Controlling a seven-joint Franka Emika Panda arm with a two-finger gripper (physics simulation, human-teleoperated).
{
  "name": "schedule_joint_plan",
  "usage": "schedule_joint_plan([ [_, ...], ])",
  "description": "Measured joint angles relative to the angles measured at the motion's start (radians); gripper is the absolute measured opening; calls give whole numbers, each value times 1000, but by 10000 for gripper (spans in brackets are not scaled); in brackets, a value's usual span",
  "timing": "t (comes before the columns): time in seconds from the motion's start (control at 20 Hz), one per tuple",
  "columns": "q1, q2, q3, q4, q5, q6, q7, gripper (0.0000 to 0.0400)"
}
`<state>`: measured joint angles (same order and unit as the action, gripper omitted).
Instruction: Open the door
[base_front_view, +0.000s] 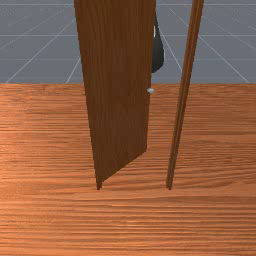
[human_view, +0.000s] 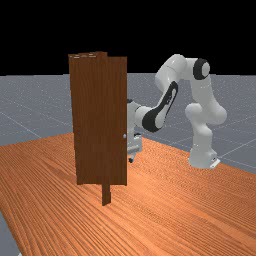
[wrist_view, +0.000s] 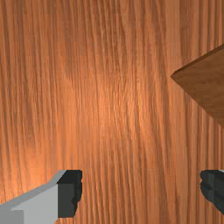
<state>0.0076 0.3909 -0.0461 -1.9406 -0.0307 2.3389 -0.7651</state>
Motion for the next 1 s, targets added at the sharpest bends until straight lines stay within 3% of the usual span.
schedule_joint_plan([
  [0.05, 0, 0, 0, 0, 0, 0, 0, 243],
  [0.1, 0, 0, 0, 0, 0, 0, 0, 148],
  [0.15, 0, 0, 0, 0, 0, 0, 0, 90],
  [0.25, 0, 0, 0, 0, 0, 0, 0, 33],
  [0.4, -4, -30, -2, -60, -1, 69, -4, 7],
  [0.5, -31, -87, 20, -137, 75, 50, -75, 3],
  [0.6, -11, -199, -2, -303, -2, 110, -42, 1],
  [0.75, -11, -321, -8, -468, -14, 153, -28, 0],
  [0.8, -15, -322, -1, -469, 52, 148, -64, 0],
  [0.85, 6, -322, 0, -467, -12, 144, 188, 0],
  [1.0, 131, -272, 83, -393, -12, 103, 876, 0],
])
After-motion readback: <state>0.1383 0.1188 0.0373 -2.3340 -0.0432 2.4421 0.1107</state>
